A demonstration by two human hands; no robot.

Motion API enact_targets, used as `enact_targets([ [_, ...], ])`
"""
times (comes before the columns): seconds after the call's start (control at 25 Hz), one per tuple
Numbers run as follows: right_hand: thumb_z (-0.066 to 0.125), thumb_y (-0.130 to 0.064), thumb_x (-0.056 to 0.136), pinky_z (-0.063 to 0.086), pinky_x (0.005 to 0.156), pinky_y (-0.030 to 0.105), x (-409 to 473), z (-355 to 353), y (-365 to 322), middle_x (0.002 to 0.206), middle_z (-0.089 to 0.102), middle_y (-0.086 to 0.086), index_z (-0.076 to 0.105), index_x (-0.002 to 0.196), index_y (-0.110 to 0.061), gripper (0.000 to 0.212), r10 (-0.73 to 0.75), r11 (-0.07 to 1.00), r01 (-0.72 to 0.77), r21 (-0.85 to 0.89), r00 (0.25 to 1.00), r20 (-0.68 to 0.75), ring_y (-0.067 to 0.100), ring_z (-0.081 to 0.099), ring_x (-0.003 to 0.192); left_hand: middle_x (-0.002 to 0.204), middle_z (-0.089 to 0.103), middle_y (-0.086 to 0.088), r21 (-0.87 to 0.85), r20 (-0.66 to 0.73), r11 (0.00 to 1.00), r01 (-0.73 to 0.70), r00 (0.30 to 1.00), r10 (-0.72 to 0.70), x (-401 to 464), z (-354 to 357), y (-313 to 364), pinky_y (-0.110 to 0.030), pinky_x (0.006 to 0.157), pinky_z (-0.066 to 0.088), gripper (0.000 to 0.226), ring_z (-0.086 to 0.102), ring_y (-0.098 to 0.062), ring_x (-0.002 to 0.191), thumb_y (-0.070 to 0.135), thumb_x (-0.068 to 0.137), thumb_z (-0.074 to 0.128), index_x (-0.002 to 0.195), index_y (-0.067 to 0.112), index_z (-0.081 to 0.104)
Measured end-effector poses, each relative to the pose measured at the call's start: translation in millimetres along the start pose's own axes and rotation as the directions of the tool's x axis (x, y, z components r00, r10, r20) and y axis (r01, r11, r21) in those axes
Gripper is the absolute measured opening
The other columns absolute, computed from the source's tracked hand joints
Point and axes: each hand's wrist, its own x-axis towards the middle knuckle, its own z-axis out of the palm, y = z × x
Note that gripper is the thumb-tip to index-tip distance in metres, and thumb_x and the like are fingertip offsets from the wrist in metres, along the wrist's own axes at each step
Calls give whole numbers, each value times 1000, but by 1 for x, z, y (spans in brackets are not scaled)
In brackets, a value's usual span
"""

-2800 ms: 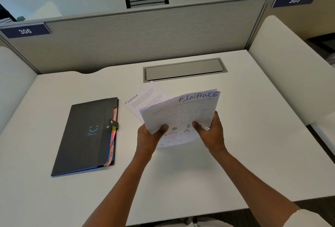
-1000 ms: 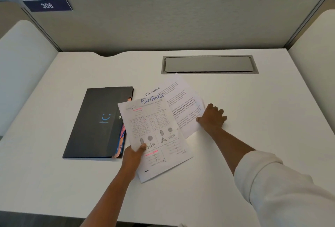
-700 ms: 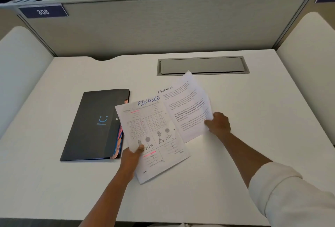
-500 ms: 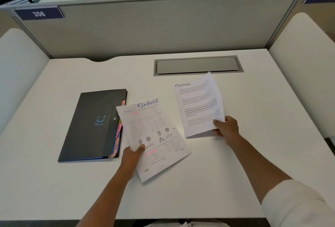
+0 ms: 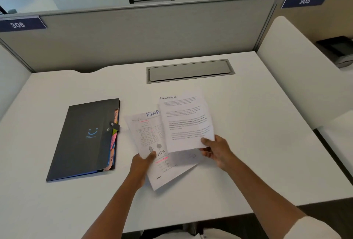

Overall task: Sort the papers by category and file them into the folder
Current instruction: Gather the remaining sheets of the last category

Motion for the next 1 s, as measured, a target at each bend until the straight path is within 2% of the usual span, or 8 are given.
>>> enact_targets([
  [0.08,68,-6,88,56,56,32,-8,8,17,101,71,14,60,112,-5,26,8,994,-7,-107,1000,12,23,69,68,108,72,-7,-37,24,999,-18,1000,18,-3,5,1,-42,76,59,29,71,-30,94,23,91,67,118,15,59],
  [0.2,69,-6,86,56,57,32,-17,16,38,102,70,13,58,112,-4,28,-6,974,17,-225,999,52,25,71,67,108,72,-4,-66,42,998,-11,999,14,-5,8,2,-43,81,58,31,69,-29,99,32,91,64,118,16,59],
  [0.4,70,-5,84,59,63,34,-30,23,57,111,69,8,56,117,-11,36,-17,933,94,-347,976,217,29,74,77,106,74,-9,-14,50,1000,13,999,-12,-7,5,1,-49,84,58,28,72,-31,93,24,84,75,108,15,65],
  [0.6,71,-9,82,59,63,34,-30,21,55,114,69,3,53,123,-16,45,-26,882,168,-440,950,311,28,74,78,104,74,-10,-2,42,1000,-8,999,8,-5,4,8,-46,84,58,21,71,-31,92,19,86,73,105,13,65],
  [0.72,75,-20,81,61,66,37,-23,16,43,109,68,4,56,113,-14,38,-91,863,190,-468,970,225,26,71,88,103,73,-7,17,57,1000,-24,998,23,-4,7,15,-45,84,57,24,71,-29,92,17,89,70,112,12,63],
  [0.84,77,-38,79,57,72,34,-11,8,21,102,67,1,58,103,-20,36,-238,820,252,-514,967,94,20,67,92,105,73,-7,38,86,999,-40,996,36,-2,9,27,-47,85,57,24,71,-30,94,16,91,66,115,12,63],
  [0.92,78,-42,76,53,77,34,-2,3,3,101,65,-5,58,105,-24,40,-313,812,292,-505,949,44,17,65,91,109,73,-9,62,114,996,-64,992,57,-3,12,37,-49,87,57,25,71,-31,95,16,92,64,117,12,64],
  [1.0,81,-45,72,53,81,33,5,2,-17,106,64,-8,57,110,-25,50,-356,818,344,-461,932,65,14,63,95,110,74,-9,76,163,992,-104,982,91,-4,15,46,-48,88,57,20,72,-30,96,16,94,61,113,14,66],
])
